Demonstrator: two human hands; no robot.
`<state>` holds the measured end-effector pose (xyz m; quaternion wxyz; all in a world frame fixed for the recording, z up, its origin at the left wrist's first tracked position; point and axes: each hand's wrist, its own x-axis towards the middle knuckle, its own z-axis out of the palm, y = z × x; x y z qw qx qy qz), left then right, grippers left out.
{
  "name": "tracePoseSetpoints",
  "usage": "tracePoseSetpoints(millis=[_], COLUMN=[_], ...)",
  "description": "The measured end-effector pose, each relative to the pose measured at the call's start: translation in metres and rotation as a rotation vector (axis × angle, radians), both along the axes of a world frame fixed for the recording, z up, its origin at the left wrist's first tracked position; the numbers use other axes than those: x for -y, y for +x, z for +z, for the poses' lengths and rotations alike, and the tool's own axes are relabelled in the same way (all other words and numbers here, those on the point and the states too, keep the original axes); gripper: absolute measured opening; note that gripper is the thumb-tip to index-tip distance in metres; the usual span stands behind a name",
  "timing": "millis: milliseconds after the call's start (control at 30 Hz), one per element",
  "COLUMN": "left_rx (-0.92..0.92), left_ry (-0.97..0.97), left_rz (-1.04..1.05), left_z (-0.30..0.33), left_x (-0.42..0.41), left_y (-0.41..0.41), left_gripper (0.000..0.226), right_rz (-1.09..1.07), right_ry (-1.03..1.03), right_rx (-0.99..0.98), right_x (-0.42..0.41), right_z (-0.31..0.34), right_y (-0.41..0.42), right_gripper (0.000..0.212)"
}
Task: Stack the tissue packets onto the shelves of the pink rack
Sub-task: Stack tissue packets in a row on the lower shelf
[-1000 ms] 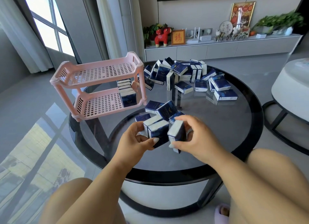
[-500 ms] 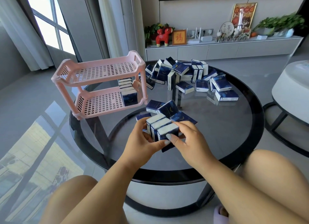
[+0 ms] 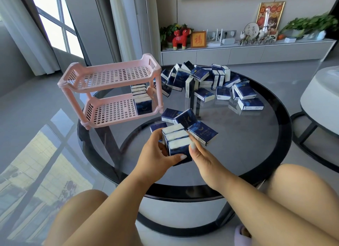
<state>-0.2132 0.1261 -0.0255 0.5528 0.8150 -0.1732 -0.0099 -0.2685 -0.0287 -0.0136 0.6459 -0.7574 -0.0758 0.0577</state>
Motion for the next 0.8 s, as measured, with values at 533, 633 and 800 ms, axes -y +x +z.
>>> tracePoseSetpoints(millis=[533, 633, 800], left_rx=[-0.044, -0.106, -0.122], left_ry=[-0.057, -0.093, -0.049], left_rz=[0.221, 0.248, 0.246], left_z=[0.031, 0.028, 0.032], left_x=[-0.082, -0.103, -0.119], left_y=[0.053, 0.081, 0.126], left_gripper=[0.060, 0.066, 0.087], right_rz=[-0.070, -0.050, -0.039], right_ry=[-0.357, -0.481, -0.689], right_rx=[0.240, 0.300, 0.364], right_x=[-0.023, -0.036, -0.051], right_z=[0.015, 0.009, -0.006], right_y=[0.040, 0.058, 0.084], right_gripper=[0.078, 0.068, 0.058])
